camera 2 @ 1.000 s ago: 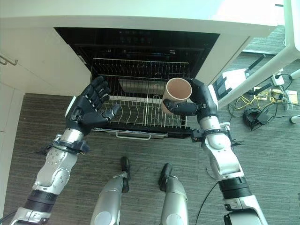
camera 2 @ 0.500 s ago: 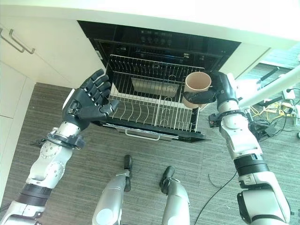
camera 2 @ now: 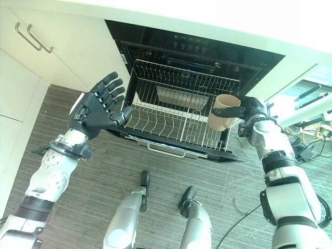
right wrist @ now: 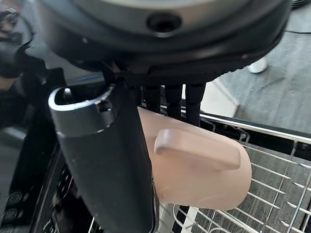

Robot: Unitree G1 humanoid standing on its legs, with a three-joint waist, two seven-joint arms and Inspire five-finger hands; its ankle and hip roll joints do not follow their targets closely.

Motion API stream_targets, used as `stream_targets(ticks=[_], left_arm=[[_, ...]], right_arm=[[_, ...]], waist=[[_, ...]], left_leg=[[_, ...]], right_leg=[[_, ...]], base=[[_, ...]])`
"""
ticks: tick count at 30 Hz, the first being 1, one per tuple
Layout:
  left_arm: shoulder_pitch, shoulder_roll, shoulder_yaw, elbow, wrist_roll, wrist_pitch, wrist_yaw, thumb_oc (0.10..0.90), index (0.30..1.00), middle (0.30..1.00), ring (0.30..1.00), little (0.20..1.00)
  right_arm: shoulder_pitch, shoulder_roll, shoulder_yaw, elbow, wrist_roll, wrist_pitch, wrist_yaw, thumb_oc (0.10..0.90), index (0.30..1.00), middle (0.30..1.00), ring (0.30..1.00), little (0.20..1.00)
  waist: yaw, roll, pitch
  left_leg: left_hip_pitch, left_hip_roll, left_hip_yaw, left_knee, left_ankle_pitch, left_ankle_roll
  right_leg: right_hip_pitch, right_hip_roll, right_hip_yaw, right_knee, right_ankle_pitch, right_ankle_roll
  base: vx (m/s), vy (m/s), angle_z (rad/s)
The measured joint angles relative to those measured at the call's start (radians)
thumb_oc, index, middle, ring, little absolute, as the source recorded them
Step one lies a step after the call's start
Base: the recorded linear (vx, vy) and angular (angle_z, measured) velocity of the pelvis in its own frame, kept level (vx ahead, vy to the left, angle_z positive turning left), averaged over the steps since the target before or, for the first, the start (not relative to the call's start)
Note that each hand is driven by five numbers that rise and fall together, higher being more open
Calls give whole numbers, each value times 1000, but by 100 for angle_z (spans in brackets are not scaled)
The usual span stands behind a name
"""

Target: Place the dishes in the dishwasher.

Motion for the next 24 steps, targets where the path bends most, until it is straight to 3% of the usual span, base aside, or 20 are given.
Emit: stream_targets(ticks=[8, 9, 13, 14, 15, 16, 20, 24], left_arm=[[-10, 8, -32, 1, 52, 1, 28, 800, 900, 900, 900, 900], [-13, 17, -40, 4, 82, 5, 41, 800, 900, 900, 900, 900], [-62, 92, -86, 122, 210, 102, 97, 800, 900, 900, 900, 900], [-62, 106, -96, 131, 218, 114, 108, 800, 900, 900, 900, 900], [-62, 117, -105, 138, 245, 140, 116, 800, 900, 900, 900, 900], [-64, 120, -112, 137, 260, 142, 123, 800, 900, 900, 900, 900], [-147, 148, -196, 174, 377, 190, 132, 800, 900, 900, 900, 900], [-183, 148, -218, 187, 415, 241, 134, 800, 900, 900, 900, 900]], right_arm=[[-32, 7, 39, 95, -15, 16, 25, 400, 300, 300, 300, 300], [-37, 7, 39, 102, -16, 16, 30, 497, 446, 446, 446, 446], [-71, 4, 62, 117, -50, 22, 56, 502, 453, 453, 453, 453], [-71, 3, 62, 117, -50, 22, 57, 529, 493, 493, 493, 493], [-71, 0, 62, 116, -50, 21, 59, 579, 568, 568, 568, 568], [-72, -1, 63, 116, -50, 21, 62, 800, 900, 900, 900, 900], [-98, 0, 86, 120, -50, 18, 77, 800, 900, 900, 900, 900], [-120, 9, 103, 109, -49, 12, 93, 800, 900, 900, 900, 900]], waist=[[12, 4, 0], [12, 4, 0], [7, 13, 0], [7, 15, 0], [8, 16, 0], [8, 16, 0], [4, 28, 0], [-4, 47, -1]], left_leg=[[-1, -7, 2, -17, 6, 8], [-1, -7, 3, -17, 6, 8], [-1, -7, 3, -19, 8, 9], [-1, -7, 3, -19, 8, 9], [-1, -7, 3, -19, 8, 9], [-1, -7, 3, -19, 8, 9], [-1, -7, 4, -19, 10, 10], [-1, -8, 4, -19, 10, 10]], right_leg=[[-4, -9, 2, -13, 7, 10], [-4, -9, 2, -13, 7, 10], [-4, -8, 2, -14, 9, 11], [-4, -8, 2, -14, 9, 11], [-4, -8, 2, -15, 9, 11], [-4, -8, 2, -15, 9, 11], [-4, -7, 3, -14, 10, 11], [-4, -6, 3, -14, 11, 12]], base=[[0, 9, 1], [0, 0, 0], [0, 0, 0], [0, 0, 0], [0, 0, 0], [-40, 30, 0], [-19, 13, 0], [-8, 4, 0]])
